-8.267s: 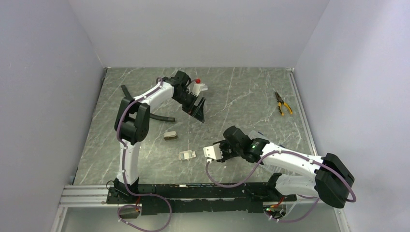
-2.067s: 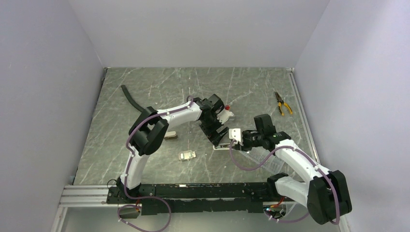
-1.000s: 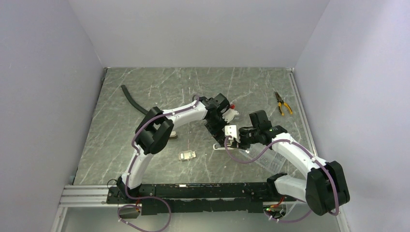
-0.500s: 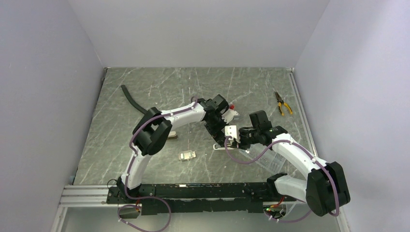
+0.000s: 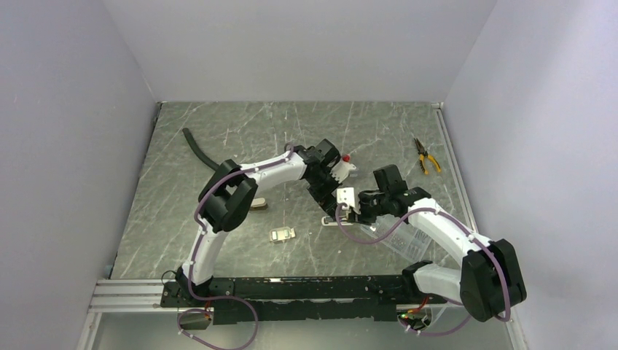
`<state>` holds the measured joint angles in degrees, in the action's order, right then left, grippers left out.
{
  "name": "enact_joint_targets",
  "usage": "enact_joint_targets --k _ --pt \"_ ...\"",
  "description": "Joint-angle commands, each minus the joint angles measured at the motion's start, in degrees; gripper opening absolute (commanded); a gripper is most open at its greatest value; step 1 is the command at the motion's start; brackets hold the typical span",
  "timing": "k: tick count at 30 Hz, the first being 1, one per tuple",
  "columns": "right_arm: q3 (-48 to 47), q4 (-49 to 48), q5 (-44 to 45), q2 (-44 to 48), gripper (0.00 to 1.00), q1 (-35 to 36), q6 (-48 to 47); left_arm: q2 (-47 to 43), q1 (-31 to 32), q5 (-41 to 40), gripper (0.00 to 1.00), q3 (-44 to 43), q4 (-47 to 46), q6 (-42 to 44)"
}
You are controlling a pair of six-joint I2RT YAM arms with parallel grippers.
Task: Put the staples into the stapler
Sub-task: Adjust the stapler at the center of the board.
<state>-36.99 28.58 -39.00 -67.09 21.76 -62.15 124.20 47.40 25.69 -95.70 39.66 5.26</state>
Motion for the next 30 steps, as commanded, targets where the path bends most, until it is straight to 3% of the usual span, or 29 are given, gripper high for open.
enact_joint_targets --k 1,10,30 --pt "-0.4 2.0 7.2 -1.9 0.00 0.9 -0.2 1.2 -1.0 4.0 0.95 2.2 0.2 -0.8" --pt "-1.3 0.2 10.9 -5.2 0.00 5.2 1.9 -1.2 -3.7 7.8 0.95 4.5 -1.4 -2.0" --pt "-6.8 -0.7 20.6 -19.2 0.00 12.9 7.4 -5.4 -10.4 4.3 0.95 6.4 1.0 -1.3"
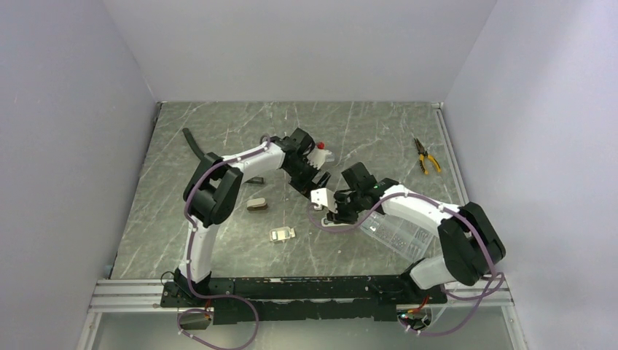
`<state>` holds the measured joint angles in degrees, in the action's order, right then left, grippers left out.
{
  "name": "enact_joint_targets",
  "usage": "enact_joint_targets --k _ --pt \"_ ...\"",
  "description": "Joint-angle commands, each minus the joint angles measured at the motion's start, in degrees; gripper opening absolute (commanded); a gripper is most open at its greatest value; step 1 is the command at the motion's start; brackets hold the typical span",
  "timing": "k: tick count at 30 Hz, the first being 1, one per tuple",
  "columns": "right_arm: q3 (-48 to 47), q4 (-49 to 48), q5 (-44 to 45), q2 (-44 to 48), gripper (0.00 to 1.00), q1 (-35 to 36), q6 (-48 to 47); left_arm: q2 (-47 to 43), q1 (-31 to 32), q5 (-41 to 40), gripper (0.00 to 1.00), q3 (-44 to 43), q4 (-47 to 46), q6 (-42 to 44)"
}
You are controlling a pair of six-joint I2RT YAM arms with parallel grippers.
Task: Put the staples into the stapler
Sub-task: Adjust the stapler at the center of the board.
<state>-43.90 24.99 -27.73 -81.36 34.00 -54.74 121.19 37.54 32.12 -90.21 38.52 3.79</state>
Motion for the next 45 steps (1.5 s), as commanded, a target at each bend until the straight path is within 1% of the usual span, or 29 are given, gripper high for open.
enact_joint_targets --k 1,8,11,16,21,24,28,33,39,45 --pt "-0.2 3.2 9.6 -5.8 0.00 0.8 0.1 -2.5 -0.6 -2.1 0.95 0.9 2.2 0.2" --pt "-2.4 6.3 11.5 -11.0 0.00 2.0 0.5 -4.0 -2.1 -1.7 0.95 1.4 2.6 0.5" --pt "-2.2 6.2 11.3 -11.7 0.00 2.5 0.9 -4.6 -2.8 0.4 0.95 2.3 2.4 -0.3" --pt "-1.7 5.2 12.0 -12.3 0.00 3.5 2.2 -5.3 -3.1 8.1 0.95 4.3 0.8 -3.3" --pt "-1.4 4.4 14.4 -13.8 0.00 4.7 3.7 -5.4 -3.1 16.4 0.95 6.6 -3.8 -10.2" --pt "-1.5 4.5 14.4 -14.8 0.00 4.7 3.9 -5.1 -2.6 19.3 0.95 6.8 -6.1 -12.9" --pt "-1.7 4.4 13.7 -14.8 0.00 4.7 3.9 -3.9 -1.9 21.5 0.95 6.3 -8.7 -15.6" --pt "-1.4 4.5 11.5 -14.2 0.00 4.1 3.7 -3.6 -1.2 22.7 0.95 8.3 -12.6 -18.2" --pt "-0.9 3.8 6.9 -12.9 0.00 1.6 3.1 -2.4 0.4 23.5 0.95 9.1 -14.4 -19.6" --pt "-0.1 1.8 4.7 -13.0 0.00 0.2 3.1 -1.4 1.3 25.5 0.95 10.6 -17.2 -22.0"
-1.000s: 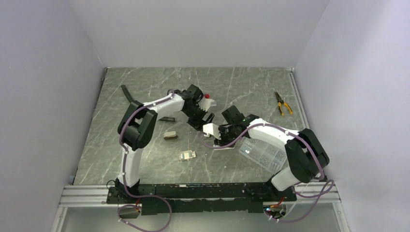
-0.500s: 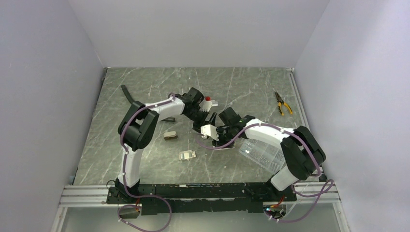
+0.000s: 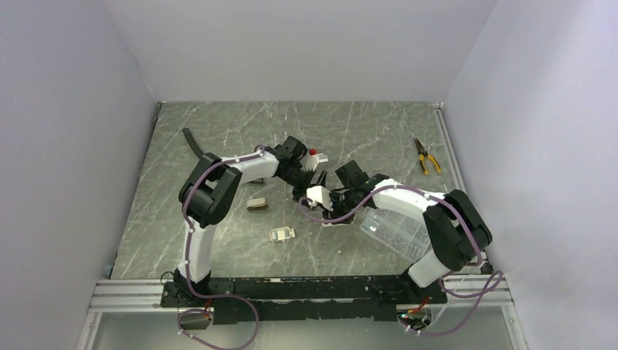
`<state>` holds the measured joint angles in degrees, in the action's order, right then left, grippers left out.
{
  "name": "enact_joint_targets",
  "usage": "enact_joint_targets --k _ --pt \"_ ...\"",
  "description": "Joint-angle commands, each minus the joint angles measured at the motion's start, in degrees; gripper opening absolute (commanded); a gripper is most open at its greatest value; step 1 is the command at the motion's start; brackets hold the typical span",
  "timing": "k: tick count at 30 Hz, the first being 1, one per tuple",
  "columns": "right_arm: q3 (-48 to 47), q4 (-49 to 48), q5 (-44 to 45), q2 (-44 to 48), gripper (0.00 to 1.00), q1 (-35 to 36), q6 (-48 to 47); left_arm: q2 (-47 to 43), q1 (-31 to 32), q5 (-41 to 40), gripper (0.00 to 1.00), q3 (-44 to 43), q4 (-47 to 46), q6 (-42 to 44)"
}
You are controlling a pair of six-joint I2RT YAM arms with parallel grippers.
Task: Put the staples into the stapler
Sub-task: Adjust the stapler at the center of the board.
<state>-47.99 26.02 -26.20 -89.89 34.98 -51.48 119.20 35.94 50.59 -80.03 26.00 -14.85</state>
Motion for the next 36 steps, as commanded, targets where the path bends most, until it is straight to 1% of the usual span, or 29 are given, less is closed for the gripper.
enact_joint_targets --k 1,7,12,18,25,28,36 --pt "4.1 0.6 3.1 -4.4 0.00 -1.0 -0.1 0.9 3.0 7.4 0.95 0.6 -5.3 -3.9" --pt "4.0 0.8 1.5 -4.7 0.00 -2.3 0.4 2.5 5.0 7.3 0.95 0.5 -5.5 -4.7" --pt "4.4 1.0 1.5 -4.8 0.00 -2.8 0.4 4.3 6.1 3.1 0.95 -1.3 -0.1 -2.6" --pt "5.3 0.7 4.1 -4.6 0.00 -2.8 0.4 5.7 6.6 -3.8 0.95 -2.4 6.7 2.5" --pt "6.0 0.3 7.7 -5.3 0.00 -2.4 1.0 7.7 11.1 -10.1 0.95 -4.7 13.8 9.0" --pt "6.3 0.1 9.4 -5.4 0.00 -1.4 1.2 9.2 11.7 -11.4 0.95 -5.7 16.3 11.0" --pt "6.1 -0.6 13.4 -7.7 0.00 0.4 1.7 12.6 14.0 -12.7 0.95 -6.8 18.5 13.3"
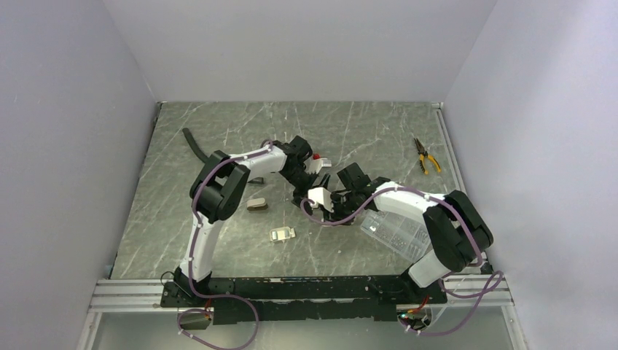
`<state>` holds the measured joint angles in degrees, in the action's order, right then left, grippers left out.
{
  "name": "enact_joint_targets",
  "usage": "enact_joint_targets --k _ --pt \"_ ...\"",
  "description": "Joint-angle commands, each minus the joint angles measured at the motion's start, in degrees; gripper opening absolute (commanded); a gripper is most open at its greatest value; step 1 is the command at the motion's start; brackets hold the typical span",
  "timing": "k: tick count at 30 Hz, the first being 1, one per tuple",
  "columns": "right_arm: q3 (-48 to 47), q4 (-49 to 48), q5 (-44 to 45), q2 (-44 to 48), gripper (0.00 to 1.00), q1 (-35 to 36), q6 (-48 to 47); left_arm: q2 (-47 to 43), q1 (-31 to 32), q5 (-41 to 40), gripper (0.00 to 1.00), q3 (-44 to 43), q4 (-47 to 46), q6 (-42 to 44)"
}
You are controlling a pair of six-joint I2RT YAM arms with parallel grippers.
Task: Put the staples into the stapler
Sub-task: Adjust the stapler at the center of the board.
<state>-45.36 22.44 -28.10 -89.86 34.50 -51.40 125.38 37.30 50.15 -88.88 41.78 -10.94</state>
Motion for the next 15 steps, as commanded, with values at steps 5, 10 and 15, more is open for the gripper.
enact_joint_targets --k 5,10,15 --pt "2.6 3.7 16.5 -7.8 0.00 1.0 2.0 6.5 12.3 -13.8 0.95 0.5 3.2 10.2" --pt "0.4 6.1 15.3 -8.2 0.00 1.2 2.4 5.5 12.1 -14.7 0.95 2.1 1.2 10.0" --pt "-1.3 7.1 11.5 -5.6 0.01 0.2 3.3 3.4 8.8 -12.4 0.95 -0.1 -0.1 9.0"
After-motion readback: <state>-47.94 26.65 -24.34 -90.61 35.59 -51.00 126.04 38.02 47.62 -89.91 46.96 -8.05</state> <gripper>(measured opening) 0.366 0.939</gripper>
